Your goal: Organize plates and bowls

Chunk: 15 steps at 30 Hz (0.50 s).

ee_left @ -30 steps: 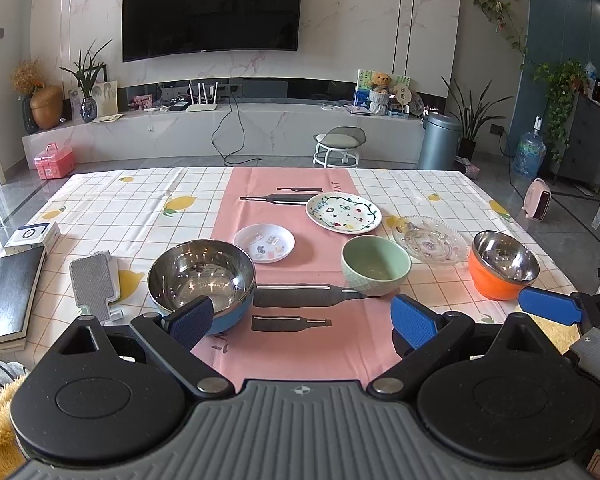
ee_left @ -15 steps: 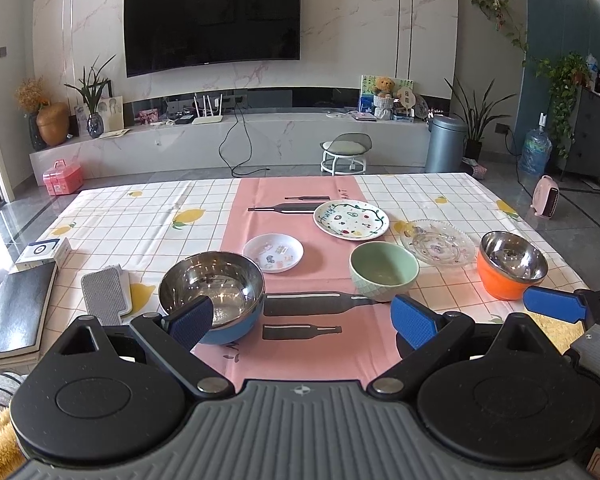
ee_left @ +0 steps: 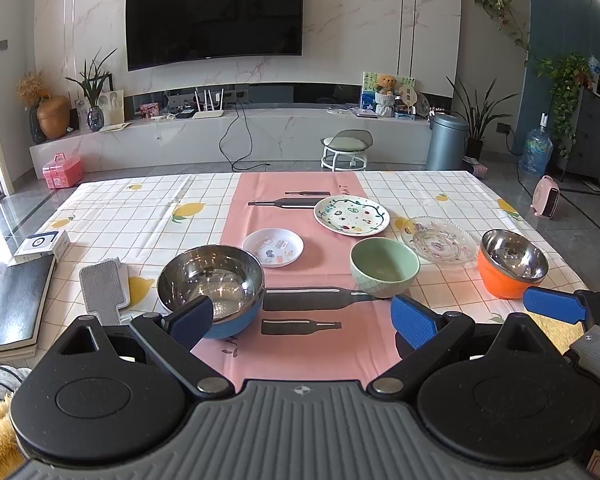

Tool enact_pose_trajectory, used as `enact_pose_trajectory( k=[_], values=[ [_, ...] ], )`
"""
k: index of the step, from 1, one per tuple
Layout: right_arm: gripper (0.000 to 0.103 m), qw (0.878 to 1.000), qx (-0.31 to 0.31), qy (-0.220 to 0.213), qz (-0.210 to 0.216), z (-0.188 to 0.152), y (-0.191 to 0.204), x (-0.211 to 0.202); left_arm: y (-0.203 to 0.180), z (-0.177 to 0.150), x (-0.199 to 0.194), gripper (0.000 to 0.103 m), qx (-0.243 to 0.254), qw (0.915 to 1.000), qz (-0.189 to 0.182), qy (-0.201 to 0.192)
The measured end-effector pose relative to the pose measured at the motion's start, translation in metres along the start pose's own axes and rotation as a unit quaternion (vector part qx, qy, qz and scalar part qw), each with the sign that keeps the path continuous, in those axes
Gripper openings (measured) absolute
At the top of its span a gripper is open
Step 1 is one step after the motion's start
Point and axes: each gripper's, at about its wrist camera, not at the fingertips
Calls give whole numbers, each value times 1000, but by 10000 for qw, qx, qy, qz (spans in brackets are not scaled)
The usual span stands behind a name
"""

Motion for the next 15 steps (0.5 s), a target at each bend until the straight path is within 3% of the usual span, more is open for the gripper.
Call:
enact_pose_trajectory(
  k=[15],
  values=[
    [100,10000,-33,9,6,-1,2,0,1,-3,2,103,-38,10000,-13,37]
  ],
)
Point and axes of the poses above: each gripper's, at about its wrist camera, not at the fingertips, and x roughly the way its jaws point, y to its left, z to its top, and after that the axes turned 2 degrees about -y, right-handed
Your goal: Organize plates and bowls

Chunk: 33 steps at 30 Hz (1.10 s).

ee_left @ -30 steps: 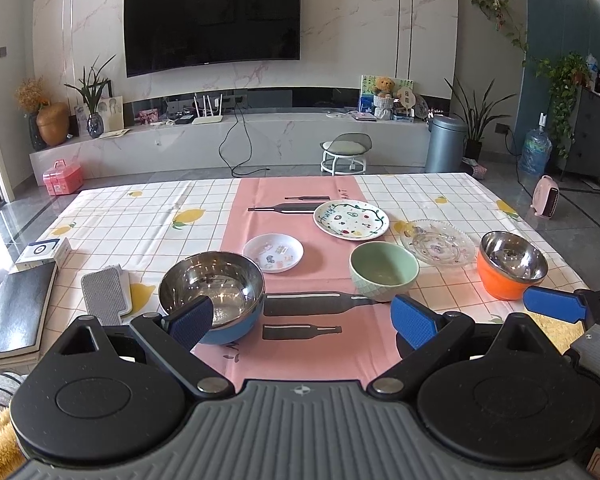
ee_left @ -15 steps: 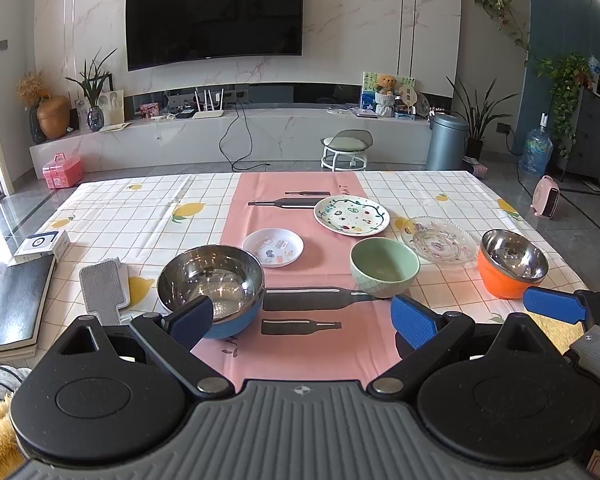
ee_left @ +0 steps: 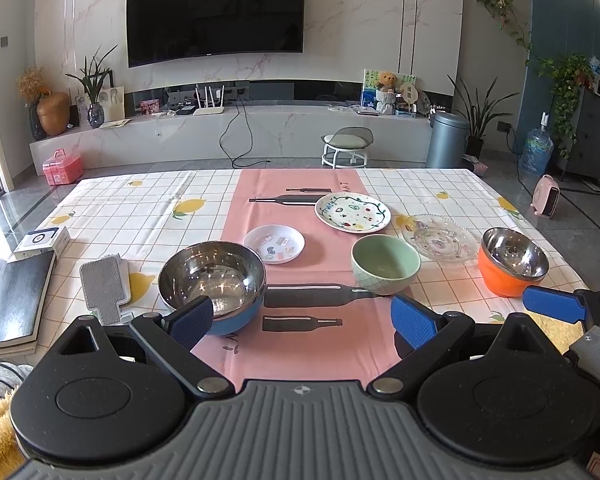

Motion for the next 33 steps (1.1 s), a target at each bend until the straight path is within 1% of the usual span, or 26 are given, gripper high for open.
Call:
enact_pose_trajectory(
  k=[7,12,16,19,24,29,33],
  values=[
    [100,10000,-37,5,-3,1,3,0,4,1,0,103,2,10000,-28,46],
    [100,10000,-90,-28,-13,4,6,-1,7,9,4,103,27,9998,-152,146],
    [100,9998,-147,-93,9,9,8,-2,9,20,5,103,210,9993,-260,166],
    [100,9997,-180,-170,-23,15,6,-2,11,32,3,103,429,9981,-434,112],
    [100,9997,8,-201,-134,23,-17,2,14,59,10,103,720,9942,-787,125],
    [100,9988,241,-151,-396,27,-52,11,0,85,28,103,1217,9863,-1111,61],
    [100,9965,406,-105,-716,32,-87,22,-14,98,51,103,1394,9836,-1147,58]
  ],
)
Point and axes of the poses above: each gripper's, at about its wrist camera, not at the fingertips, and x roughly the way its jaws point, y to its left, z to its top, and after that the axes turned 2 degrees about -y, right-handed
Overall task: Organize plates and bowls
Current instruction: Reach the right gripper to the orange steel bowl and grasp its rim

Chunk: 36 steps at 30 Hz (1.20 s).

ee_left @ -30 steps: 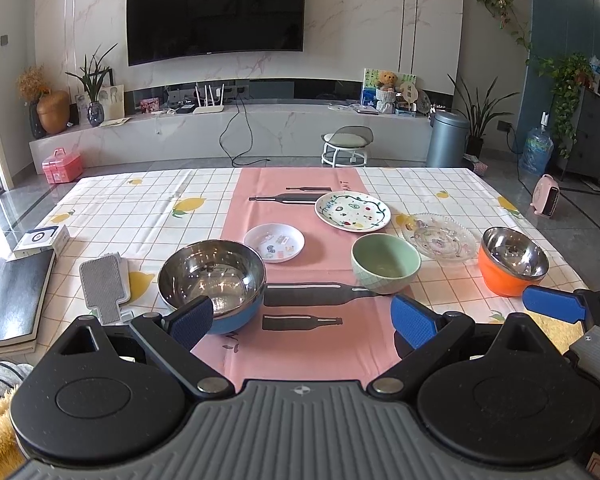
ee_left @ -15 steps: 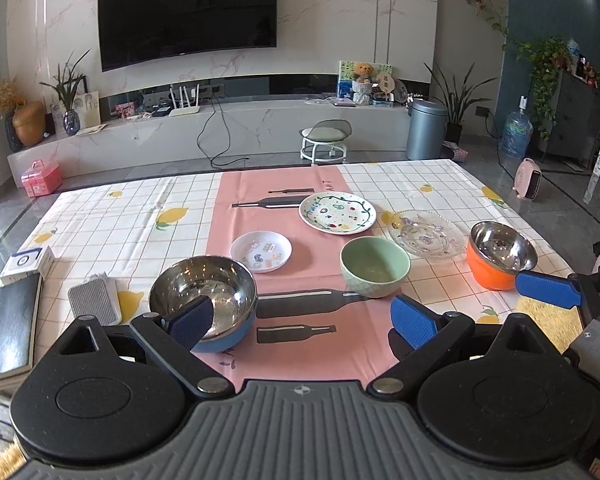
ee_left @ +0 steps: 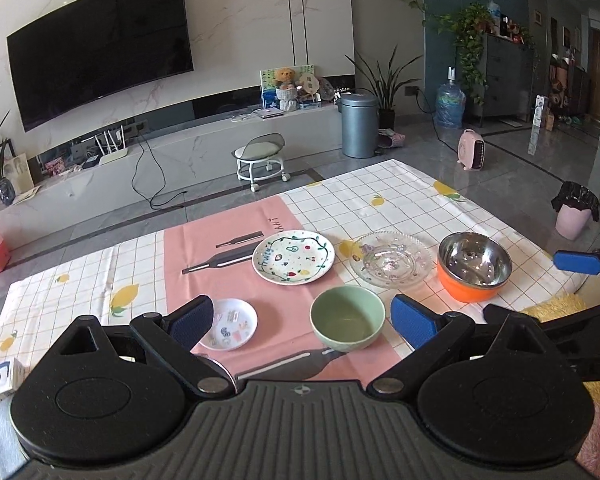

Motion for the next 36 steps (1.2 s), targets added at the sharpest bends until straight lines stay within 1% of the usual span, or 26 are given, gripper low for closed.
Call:
enact_pose_trajectory(
  k=[1,3,7,12,14,16,17,19,21,24,28,32,36],
  values=[
    [100,10000,23,-4,-76,3,-8,4,-1,4,6,103,1,10000,16,15],
    [100,9995,74,-14,-295,11,-25,14,-3,16,20,103,23,9999,-70,82],
    [100,9961,136,-59,-868,35,-55,39,-7,43,40,103,15,9988,-466,145],
    [100,9924,402,-108,-1156,71,-84,67,-27,73,74,103,-19,9976,-685,126],
    [100,9897,447,-96,-1359,82,-95,78,-35,81,90,103,-36,9966,-811,111],
    [100,9856,515,42,-1610,90,-108,95,-41,86,106,103,-136,9950,-954,254],
    [100,9838,586,144,-1689,92,-114,103,-44,88,115,103,-215,9930,-1086,406],
    [100,9790,840,376,-1820,88,-130,122,-48,89,133,103,-271,9890,-1230,772],
    [100,9734,1156,546,-1903,75,-145,137,-54,88,151,103,-288,9867,-1236,1015],
    [100,9671,1569,832,-1822,48,-159,160,-60,86,173,103,-305,9859,-1155,1170],
    [100,9640,1799,1206,-1544,19,-169,189,-66,84,198,103,-458,9844,-1085,1310],
    [100,9604,2057,1350,-1307,4,-181,201,-75,80,222,103,-462,9805,-1052,1596],
    [100,9531,2398,1361,-1245,-5,-194,205,-80,71,235,103,-565,9727,-1120,1953]
  ],
)
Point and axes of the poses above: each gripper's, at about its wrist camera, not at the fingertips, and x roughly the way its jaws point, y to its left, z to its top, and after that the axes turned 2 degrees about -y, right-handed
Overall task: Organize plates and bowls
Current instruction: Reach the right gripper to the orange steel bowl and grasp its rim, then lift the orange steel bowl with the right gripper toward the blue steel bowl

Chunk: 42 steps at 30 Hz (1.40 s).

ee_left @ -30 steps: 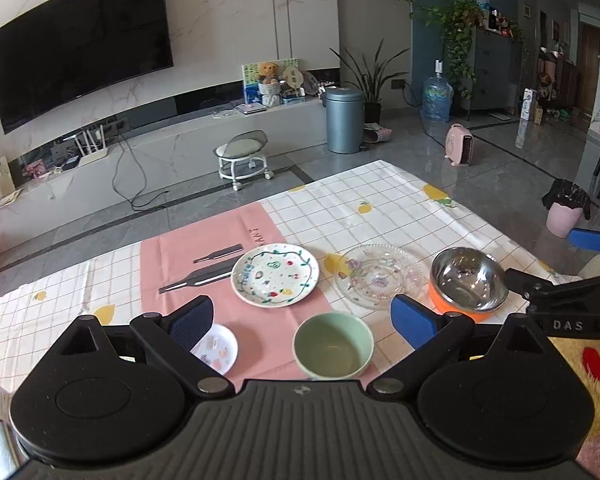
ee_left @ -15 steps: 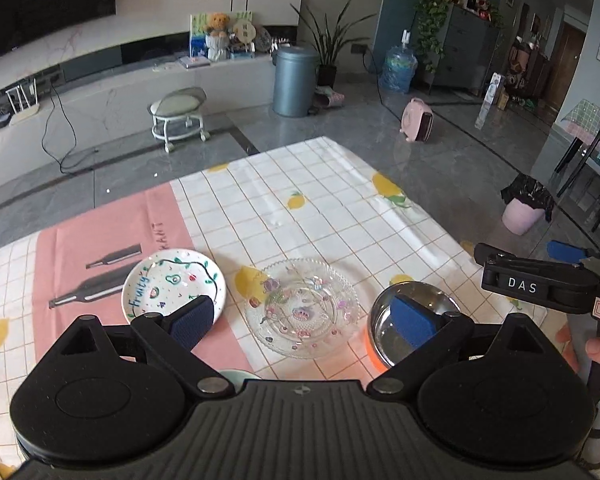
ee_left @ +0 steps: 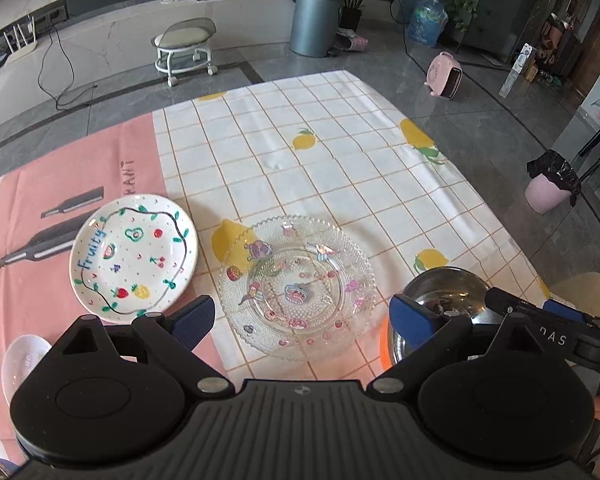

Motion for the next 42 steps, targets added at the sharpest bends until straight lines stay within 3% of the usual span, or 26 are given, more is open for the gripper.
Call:
enact_pose_trajectory(
  k=[4,11,14,20,24,31,34,42],
  values=[
    [100,9991,268,217,258,0,-11,13,-6,-4,10,103,175,9997,100,135],
    [99,9986,133,466,218,-4,-8,26,-13,-8,28,103,279,9990,145,317],
    [87,9981,83,556,268,-5,-7,29,-16,-10,38,103,187,9987,90,462],
    [76,9971,125,700,285,-8,-10,33,-25,-17,51,103,88,9971,-36,752],
    [46,9946,216,944,371,-10,-11,38,-36,-19,54,103,171,9963,-157,833],
    [24,9925,243,1016,643,-13,-7,39,-47,-15,49,103,100,9956,-523,776],
    [13,9913,288,1028,769,-13,-7,38,-52,-18,53,103,133,9959,-411,799],
    [10,9919,229,989,767,-13,-5,36,-53,-35,71,103,8,9910,-532,1232]
  ],
)
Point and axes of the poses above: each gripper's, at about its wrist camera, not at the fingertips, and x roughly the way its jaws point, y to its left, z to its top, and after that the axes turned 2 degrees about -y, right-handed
